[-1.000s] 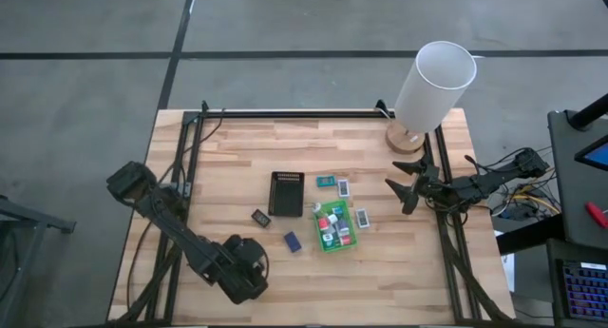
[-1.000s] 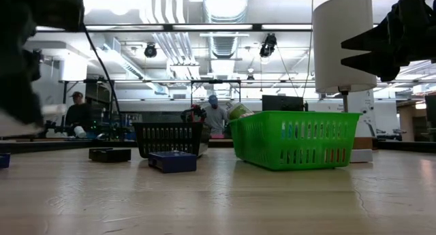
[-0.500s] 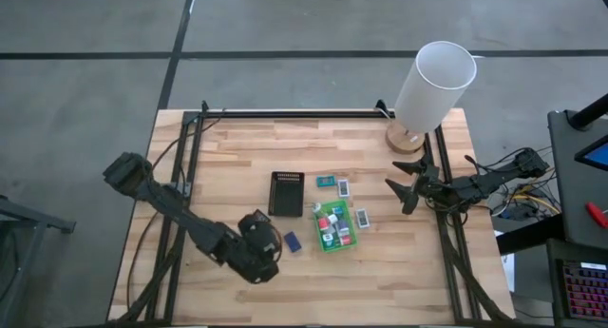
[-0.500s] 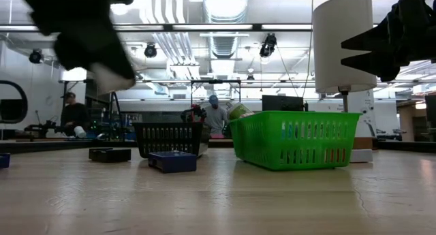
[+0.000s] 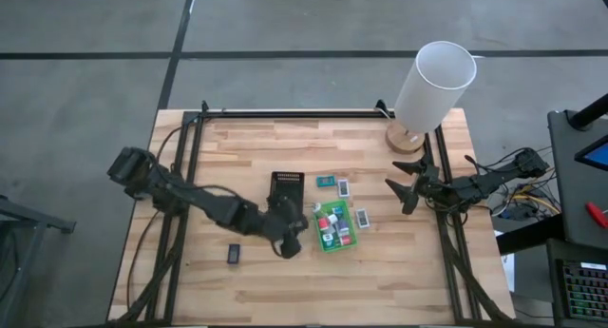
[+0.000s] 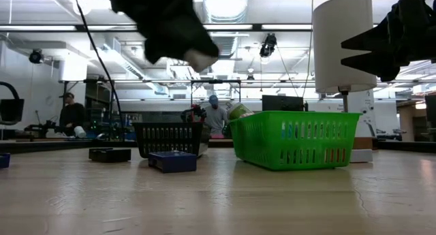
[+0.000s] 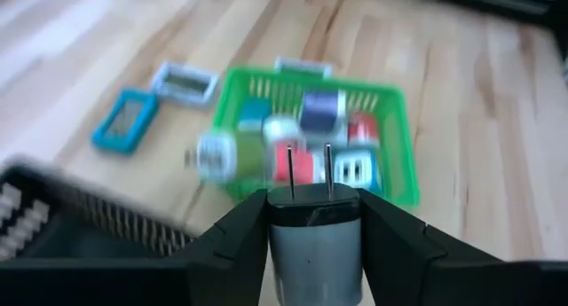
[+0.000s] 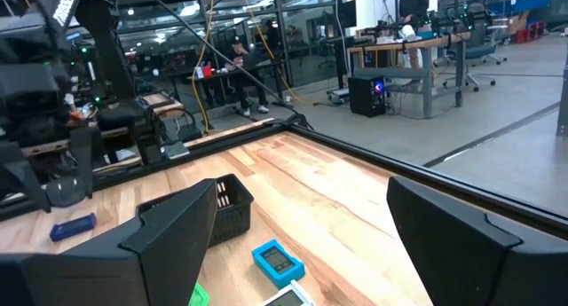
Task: Pick & Place Office items
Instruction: Put the white black charger adapter into the green bin
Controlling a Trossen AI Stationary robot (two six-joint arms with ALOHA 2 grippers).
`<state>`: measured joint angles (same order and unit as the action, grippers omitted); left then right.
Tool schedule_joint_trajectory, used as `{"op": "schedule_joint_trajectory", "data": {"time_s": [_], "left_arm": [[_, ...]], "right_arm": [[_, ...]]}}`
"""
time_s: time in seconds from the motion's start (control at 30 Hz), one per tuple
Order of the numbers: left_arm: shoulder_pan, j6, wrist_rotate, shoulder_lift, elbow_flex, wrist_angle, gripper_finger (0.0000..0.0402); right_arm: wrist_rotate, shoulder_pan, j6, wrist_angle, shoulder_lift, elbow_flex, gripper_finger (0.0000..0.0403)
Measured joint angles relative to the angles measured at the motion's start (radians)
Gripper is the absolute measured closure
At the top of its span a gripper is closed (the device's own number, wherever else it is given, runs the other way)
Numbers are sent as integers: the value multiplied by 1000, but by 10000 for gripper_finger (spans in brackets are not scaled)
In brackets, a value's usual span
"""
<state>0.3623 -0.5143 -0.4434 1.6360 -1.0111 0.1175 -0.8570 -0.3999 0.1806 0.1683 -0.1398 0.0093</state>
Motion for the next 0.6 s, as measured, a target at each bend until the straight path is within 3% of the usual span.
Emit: {"op": "schedule_joint_trajectory", "data": {"time_s": [0.2,0.6], "left_arm": [[-95,140,121,13,0,-142,250],[-154,324,181,176,-2,-435,248]], "right_arm": [[0,0,0,0,0,0,77],[0,0,0,0,-1,0,83]]}}
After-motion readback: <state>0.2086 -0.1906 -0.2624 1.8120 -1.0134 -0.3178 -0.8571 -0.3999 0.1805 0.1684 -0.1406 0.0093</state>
